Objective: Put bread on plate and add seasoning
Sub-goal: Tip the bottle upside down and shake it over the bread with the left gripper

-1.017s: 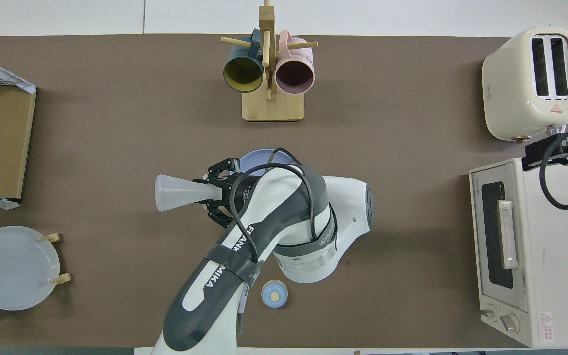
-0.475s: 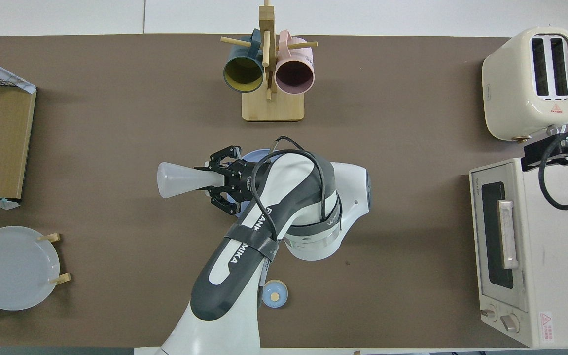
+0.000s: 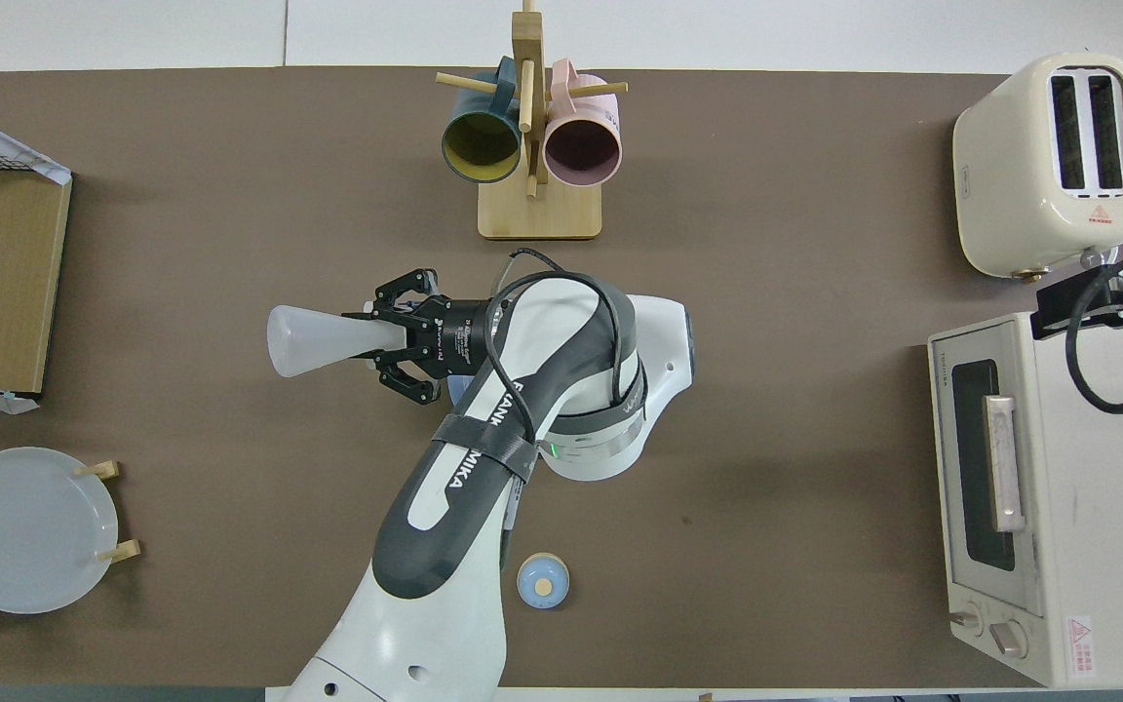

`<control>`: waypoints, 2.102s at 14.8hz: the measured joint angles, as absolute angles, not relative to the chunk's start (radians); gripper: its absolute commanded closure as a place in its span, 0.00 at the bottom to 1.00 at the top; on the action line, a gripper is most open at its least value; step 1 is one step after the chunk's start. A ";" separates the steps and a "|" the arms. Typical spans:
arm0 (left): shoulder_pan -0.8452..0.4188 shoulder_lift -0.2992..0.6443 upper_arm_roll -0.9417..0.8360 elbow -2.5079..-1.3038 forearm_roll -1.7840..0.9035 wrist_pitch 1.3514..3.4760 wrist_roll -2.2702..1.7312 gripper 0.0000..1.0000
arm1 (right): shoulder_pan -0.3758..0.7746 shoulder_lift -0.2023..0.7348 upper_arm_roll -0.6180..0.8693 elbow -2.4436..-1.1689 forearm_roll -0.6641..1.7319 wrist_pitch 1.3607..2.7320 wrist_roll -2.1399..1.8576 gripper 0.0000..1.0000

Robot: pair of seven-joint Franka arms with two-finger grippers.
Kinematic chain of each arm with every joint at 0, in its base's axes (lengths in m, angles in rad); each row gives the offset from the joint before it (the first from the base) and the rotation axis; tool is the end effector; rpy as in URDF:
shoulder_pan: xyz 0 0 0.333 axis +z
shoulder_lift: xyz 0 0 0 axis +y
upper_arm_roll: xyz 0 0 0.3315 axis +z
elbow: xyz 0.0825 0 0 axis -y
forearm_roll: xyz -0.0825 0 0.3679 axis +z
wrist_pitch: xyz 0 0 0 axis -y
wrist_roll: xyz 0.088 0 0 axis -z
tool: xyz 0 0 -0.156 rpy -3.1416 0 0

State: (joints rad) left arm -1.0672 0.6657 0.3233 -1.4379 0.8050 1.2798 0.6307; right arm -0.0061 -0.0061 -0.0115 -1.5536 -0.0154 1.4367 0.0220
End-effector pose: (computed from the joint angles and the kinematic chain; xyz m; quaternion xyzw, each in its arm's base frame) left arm 0.5065 -0.3483 0.3430 -0.6009 0.5362 0.3164 0.5014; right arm 0.5164 -0.0117 0.5913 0.9982 -0.0204 -0.0554 0.0078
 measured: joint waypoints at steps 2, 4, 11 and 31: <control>-1.061 0.666 0.324 -1.438 0.809 1.280 0.631 1.00 | -0.006 -0.006 -0.011 -1.554 -0.015 1.437 0.022 0.00; -1.069 0.666 0.321 -1.438 0.808 1.279 0.631 1.00 | -0.006 -0.006 -0.011 -1.554 -0.015 1.437 0.022 0.00; -1.238 0.666 0.309 -1.424 0.757 1.129 0.631 1.00 | -0.006 -0.006 -0.011 -1.554 -0.015 1.437 0.022 0.00; -1.086 0.671 0.310 -1.418 0.867 1.233 0.631 1.00 | -0.006 -0.006 -0.011 -1.554 -0.015 1.437 0.022 0.00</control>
